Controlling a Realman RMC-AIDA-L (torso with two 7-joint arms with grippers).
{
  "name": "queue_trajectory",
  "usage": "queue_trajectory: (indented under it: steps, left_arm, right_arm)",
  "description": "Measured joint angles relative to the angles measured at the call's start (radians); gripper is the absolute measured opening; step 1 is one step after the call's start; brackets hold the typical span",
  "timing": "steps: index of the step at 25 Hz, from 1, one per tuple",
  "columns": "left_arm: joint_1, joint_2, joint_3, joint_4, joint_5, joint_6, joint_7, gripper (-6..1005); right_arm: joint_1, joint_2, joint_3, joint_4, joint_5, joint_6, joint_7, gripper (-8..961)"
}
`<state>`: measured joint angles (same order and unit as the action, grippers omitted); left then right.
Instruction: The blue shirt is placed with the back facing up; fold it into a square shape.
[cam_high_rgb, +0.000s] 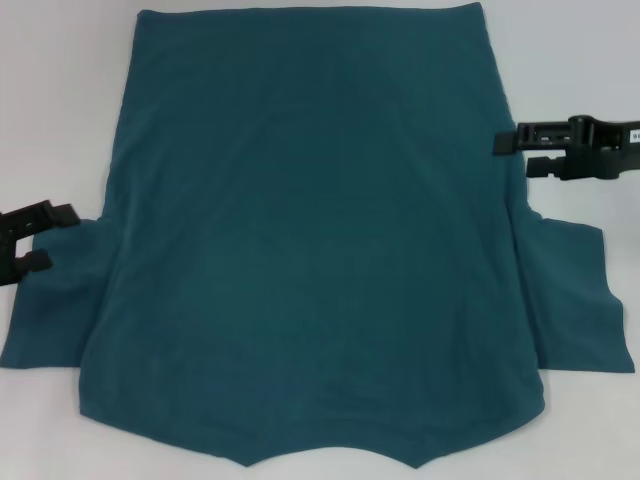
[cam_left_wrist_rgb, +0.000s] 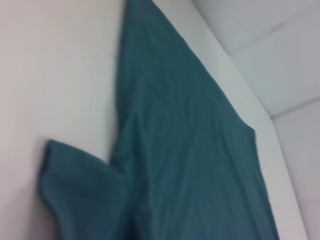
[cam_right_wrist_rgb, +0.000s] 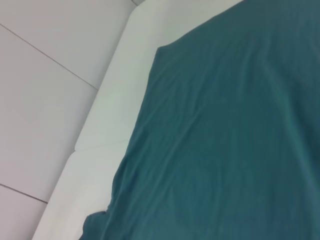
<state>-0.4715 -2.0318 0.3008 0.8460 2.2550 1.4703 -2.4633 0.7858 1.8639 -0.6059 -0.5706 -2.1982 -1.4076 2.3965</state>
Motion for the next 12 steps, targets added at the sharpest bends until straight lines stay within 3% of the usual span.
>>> queue_trajectory:
  steps: [12]
  left_arm:
    - [0.013,-0.004,-0.005,-0.083,0.001,-0.227,0.039,904]
  right_arm:
    - [0.011,0.008,0.002,0.001,0.000,0.013,0.015,923]
